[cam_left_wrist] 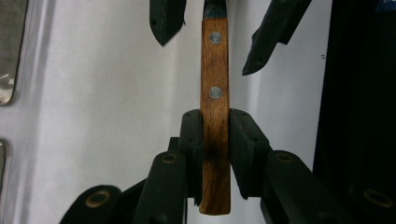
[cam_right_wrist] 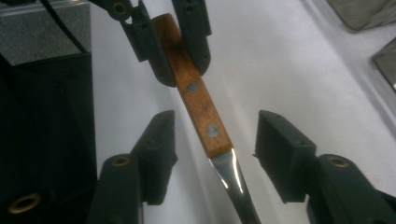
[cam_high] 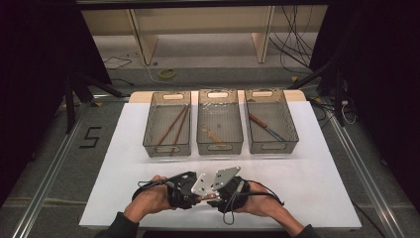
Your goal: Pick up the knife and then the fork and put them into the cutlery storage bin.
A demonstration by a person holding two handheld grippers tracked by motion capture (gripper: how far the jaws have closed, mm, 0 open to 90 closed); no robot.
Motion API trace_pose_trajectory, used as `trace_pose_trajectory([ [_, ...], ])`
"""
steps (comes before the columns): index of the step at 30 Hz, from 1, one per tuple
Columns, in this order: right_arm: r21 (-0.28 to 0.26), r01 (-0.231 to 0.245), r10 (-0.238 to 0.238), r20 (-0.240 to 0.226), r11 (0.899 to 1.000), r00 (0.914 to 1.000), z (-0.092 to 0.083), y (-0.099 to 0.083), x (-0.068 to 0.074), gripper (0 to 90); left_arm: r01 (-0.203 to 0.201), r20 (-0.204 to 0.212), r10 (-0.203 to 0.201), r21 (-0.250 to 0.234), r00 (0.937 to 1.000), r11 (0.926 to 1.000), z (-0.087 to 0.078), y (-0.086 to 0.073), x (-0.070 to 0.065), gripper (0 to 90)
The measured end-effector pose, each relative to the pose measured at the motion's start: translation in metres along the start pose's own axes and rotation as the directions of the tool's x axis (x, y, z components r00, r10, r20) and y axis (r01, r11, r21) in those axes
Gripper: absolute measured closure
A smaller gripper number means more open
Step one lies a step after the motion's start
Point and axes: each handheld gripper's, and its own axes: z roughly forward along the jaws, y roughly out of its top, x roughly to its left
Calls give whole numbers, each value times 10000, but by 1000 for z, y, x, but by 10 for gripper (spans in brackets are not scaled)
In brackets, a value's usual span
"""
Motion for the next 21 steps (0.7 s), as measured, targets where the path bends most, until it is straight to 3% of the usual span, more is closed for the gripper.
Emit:
trace_pose_trajectory([
  [8,95,199,-197,-227,9998,9995,3,-1,4,630,-180,46,180,54,9998,9998,-1,3,-2,754],
  [10,105,454,-451,-265,9989,9986,3,-1,3,658,-161,97,161,5,9998,9999,-1,3,-2,753],
  [11,119,322,-318,-310,9994,9990,3,-1,5,677,-193,112,193,1,9998,9998,-1,3,-2,753],
  [17,227,810,-800,-445,9965,9958,4,-3,5,722,-252,267,256,-135,9993,9996,2,3,-5,752],
  [18,201,737,-728,-432,9971,9964,4,-3,7,727,-376,237,378,-101,9990,9992,1,3,-4,751],
  [19,162,1046,-1038,-422,9944,9937,4,-4,6,735,-517,221,520,-150,9984,9985,1,3,-5,750],
  [21,141,1219,-1210,-521,9924,9913,3,-4,7,755,-724,295,731,-227,9969,9971,0,1,-5,747],
])
